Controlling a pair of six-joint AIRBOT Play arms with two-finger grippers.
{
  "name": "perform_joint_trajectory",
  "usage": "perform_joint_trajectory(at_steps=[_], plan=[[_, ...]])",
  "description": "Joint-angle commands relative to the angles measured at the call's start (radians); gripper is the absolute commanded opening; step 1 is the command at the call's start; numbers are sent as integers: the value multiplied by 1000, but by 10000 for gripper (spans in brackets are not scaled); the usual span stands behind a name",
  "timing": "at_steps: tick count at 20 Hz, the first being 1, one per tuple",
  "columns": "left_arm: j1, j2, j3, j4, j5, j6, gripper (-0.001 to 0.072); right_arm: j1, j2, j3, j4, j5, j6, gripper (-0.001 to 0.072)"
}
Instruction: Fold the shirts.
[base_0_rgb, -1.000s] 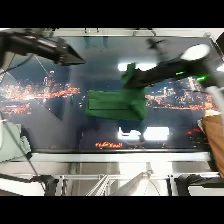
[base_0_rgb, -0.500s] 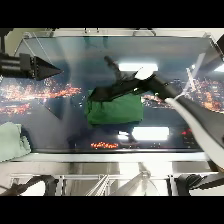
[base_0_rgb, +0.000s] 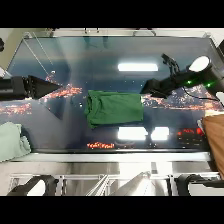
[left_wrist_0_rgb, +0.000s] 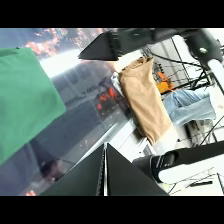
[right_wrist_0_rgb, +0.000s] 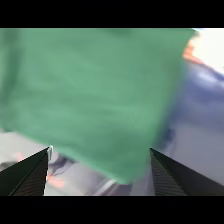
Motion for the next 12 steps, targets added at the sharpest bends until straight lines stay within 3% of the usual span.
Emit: perform_joint_trajectory(at_steps=[1,5,9,10,11,12], plan=[[3,71,-50,-10,13,4,17,-59,-86,-69,-9,-18,8,702],[3,87,-50,-8,8,4,17,-30,-249,-69,295,-19,-109,701],[3,86,-50,-8,2,5,17,61,-348,-69,433,-29,-163,697],[3,86,-50,-8,2,5,17,87,-354,-69,480,-36,-189,653],[3,86,-50,-8,2,5,17,105,-352,-67,546,-33,-232,291],[3,86,-50,-8,2,5,18,114,-346,-57,628,-15,-278,48]])
